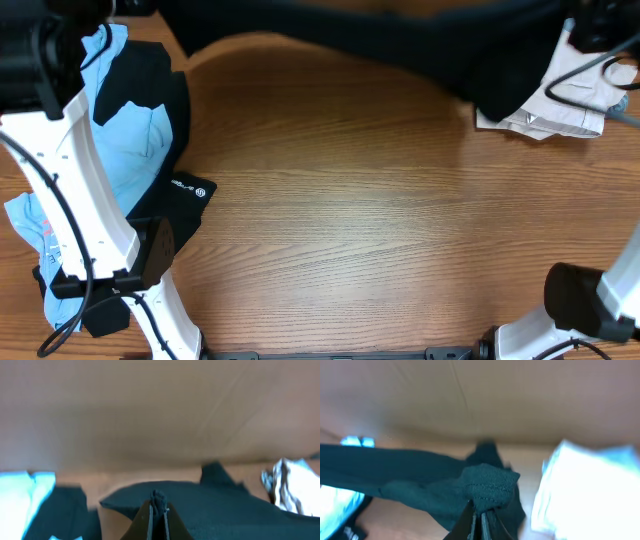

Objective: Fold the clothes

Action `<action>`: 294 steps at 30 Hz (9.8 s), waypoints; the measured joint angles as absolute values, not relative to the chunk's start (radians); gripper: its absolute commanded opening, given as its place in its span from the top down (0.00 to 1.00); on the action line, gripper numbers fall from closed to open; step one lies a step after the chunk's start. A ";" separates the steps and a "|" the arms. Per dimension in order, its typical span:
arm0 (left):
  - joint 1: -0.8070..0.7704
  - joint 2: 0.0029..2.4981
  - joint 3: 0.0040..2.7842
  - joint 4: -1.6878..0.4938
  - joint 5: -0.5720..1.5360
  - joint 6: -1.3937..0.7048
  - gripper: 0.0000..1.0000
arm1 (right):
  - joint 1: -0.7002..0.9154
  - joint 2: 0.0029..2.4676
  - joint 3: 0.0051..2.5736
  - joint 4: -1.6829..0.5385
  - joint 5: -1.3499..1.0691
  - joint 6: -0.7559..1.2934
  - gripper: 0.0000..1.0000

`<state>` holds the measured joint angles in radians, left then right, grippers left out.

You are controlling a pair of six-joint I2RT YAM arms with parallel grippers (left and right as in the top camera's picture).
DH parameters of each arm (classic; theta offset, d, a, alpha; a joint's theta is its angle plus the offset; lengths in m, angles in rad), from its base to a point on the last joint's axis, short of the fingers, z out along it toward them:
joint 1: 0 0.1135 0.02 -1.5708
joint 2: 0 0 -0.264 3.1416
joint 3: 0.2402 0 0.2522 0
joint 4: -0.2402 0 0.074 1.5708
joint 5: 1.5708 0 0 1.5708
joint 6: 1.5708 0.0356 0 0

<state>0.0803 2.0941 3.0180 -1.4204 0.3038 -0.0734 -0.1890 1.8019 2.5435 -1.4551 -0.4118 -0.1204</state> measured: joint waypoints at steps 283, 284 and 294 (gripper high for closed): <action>-0.089 2.247 2.054 -1.596 -0.211 -0.418 0.63 | -0.189 1.273 1.066 -1.061 -0.374 0.078 0.38; -0.089 2.247 2.054 -1.583 -0.200 -0.422 0.63 | -0.189 1.273 1.066 -1.059 -0.374 0.079 0.38; -0.089 2.247 2.055 -1.571 -0.143 -0.447 0.66 | -0.189 1.273 1.066 -1.058 -0.374 0.078 0.38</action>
